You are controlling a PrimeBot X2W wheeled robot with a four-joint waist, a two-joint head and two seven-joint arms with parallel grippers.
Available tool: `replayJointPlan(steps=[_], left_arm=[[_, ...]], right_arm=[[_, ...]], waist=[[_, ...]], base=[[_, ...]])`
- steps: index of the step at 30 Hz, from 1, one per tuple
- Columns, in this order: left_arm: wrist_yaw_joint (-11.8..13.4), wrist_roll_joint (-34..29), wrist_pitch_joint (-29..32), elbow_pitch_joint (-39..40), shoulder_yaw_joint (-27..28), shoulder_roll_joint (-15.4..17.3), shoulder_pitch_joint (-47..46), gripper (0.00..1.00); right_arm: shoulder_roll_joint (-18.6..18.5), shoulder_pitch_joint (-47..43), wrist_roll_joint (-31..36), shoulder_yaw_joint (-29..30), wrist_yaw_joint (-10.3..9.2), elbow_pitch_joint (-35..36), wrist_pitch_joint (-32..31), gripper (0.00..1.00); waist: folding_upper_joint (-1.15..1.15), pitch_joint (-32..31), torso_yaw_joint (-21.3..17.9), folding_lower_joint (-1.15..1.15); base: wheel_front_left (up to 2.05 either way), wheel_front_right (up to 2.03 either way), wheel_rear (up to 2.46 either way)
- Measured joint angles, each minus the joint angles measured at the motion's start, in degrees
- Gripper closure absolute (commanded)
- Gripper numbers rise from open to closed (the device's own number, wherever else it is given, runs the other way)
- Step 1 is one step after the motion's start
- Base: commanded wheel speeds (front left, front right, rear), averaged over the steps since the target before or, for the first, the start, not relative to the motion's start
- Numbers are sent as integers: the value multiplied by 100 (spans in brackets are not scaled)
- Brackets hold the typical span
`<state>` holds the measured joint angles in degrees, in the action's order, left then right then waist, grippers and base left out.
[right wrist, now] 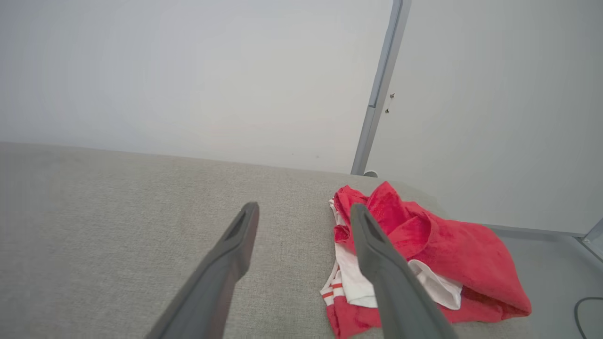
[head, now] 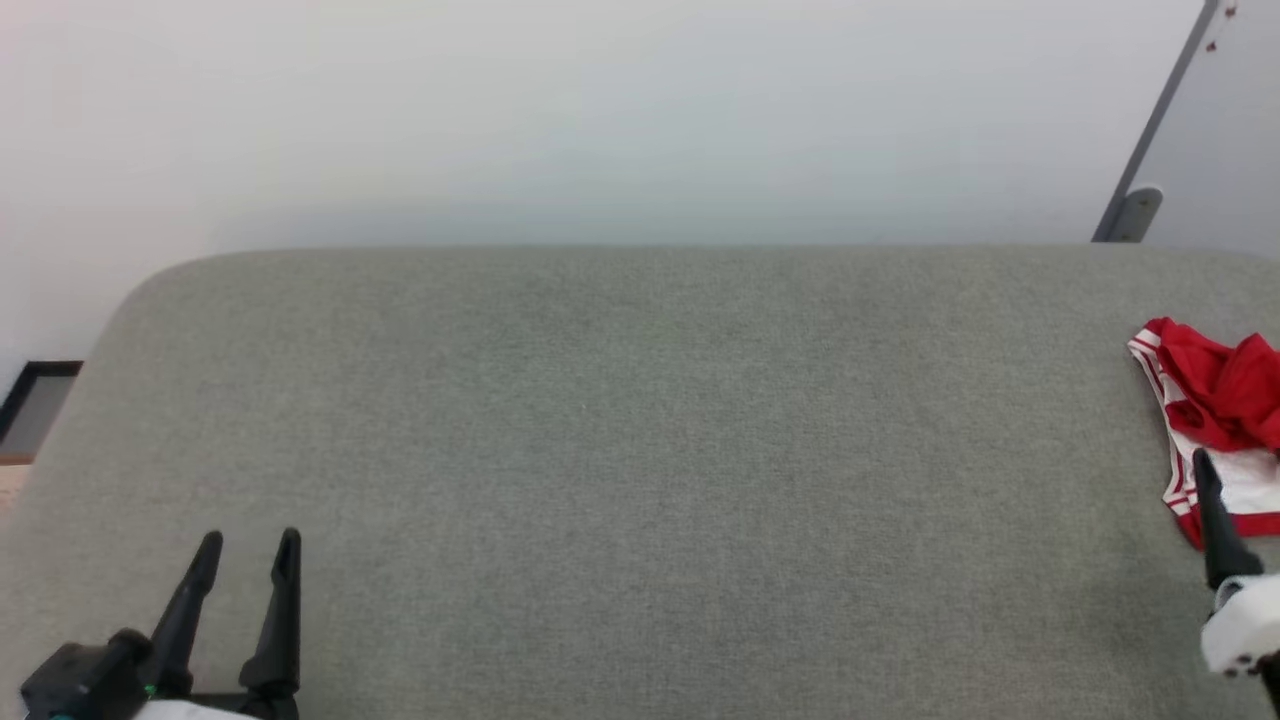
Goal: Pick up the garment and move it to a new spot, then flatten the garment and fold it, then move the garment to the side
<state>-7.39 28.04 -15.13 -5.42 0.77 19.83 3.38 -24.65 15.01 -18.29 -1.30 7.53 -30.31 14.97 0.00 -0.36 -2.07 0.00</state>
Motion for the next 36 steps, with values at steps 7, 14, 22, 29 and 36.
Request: replayJointPlan(steps=[7,14,22,29,36], left_arm=[[0,-26,0,55,46,-15,165,0],[0,163,0,-52,-98,8,173,0],[0,270,0,-192,-170,114,153,0],[0,274,0,-197,-170,123,135,0],[0,208,0,-158,-116,108,134,100]], right_arm=[[469,-719,347,385,0,772,0,0],[770,-1170,471,575,0,1254,0,0],[950,-1456,495,610,0,1478,0,0],[1031,-1535,514,546,0,1596,0,0],[1051,-1560,517,419,0,1622,0,100]], waist=[[0,-109,95,0],[0,-130,133,0],[0,-114,123,0],[0,-118,109,0],[0,-134,121,0]], base=[[0,0,0],[0,0,0],[0,0,0],[0,0,0],[0,0,0]])
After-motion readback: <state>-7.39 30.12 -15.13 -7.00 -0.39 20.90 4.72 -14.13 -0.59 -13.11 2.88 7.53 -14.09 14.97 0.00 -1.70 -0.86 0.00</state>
